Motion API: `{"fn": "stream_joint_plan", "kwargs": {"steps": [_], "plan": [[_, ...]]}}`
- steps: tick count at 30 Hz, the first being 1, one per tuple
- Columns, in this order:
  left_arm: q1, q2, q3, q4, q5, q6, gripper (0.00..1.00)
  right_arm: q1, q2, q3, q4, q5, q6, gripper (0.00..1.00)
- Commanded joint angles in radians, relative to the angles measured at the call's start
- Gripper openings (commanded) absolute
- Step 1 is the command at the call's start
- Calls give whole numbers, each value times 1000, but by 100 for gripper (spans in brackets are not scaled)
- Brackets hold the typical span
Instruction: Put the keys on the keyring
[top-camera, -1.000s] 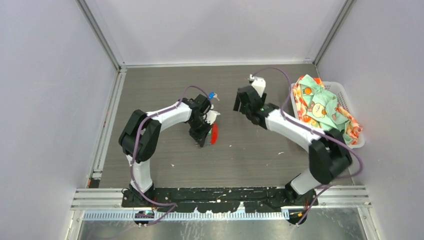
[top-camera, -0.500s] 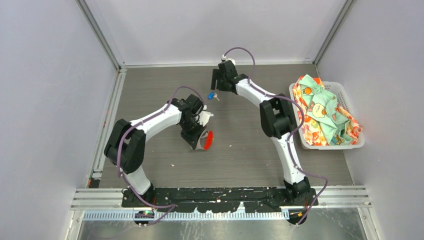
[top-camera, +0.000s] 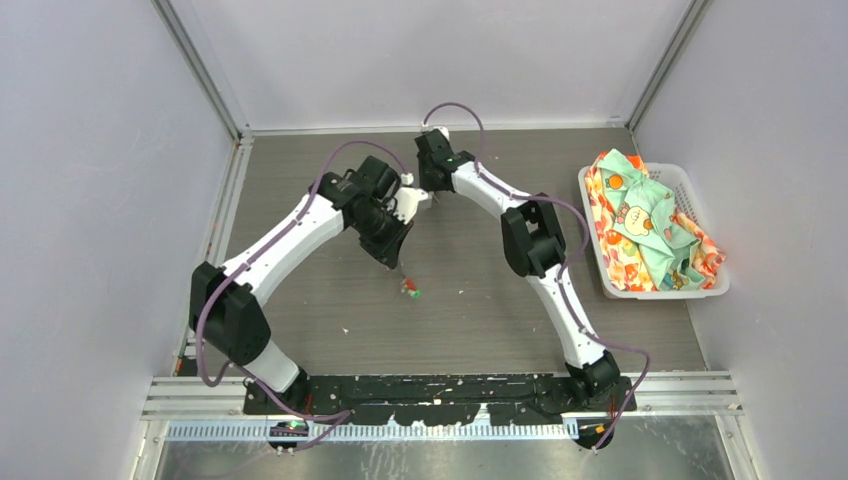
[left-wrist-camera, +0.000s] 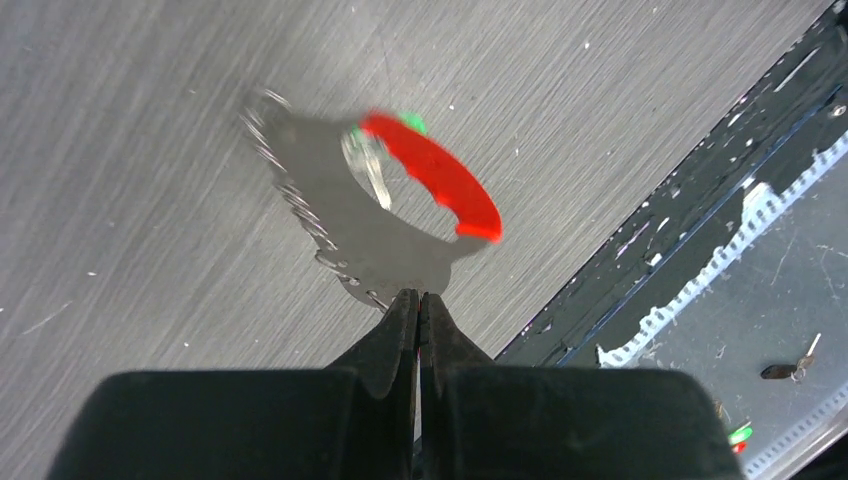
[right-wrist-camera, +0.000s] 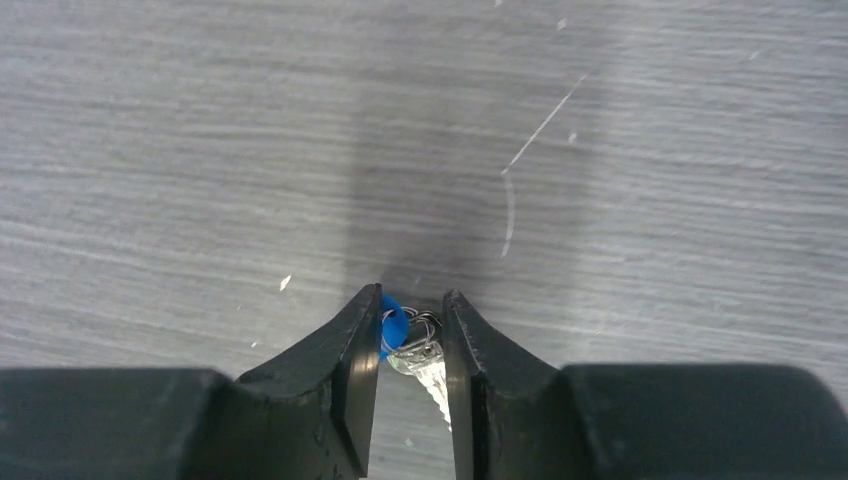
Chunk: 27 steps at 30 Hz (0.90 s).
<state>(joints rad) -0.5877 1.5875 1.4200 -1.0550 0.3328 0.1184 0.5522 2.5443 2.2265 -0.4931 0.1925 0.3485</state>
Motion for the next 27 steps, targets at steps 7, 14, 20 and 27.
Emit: {"fn": "stream_joint_plan", "kwargs": {"steps": [7, 14, 20, 27], "plan": [[2, -120, 147, -116, -32, 16, 0, 31, -25, -33, -53, 40, 0, 25], [3, -219, 150, -106, -70, 18, 0, 76, -228, -391, 22, 28, 47, 15], [3, -275, 165, -110, -82, 17, 0, 137, -429, -712, 92, 55, 139, 11], [2, -331, 177, -131, -159, 56, 0, 245, -629, -957, 111, 117, 219, 7]]}}
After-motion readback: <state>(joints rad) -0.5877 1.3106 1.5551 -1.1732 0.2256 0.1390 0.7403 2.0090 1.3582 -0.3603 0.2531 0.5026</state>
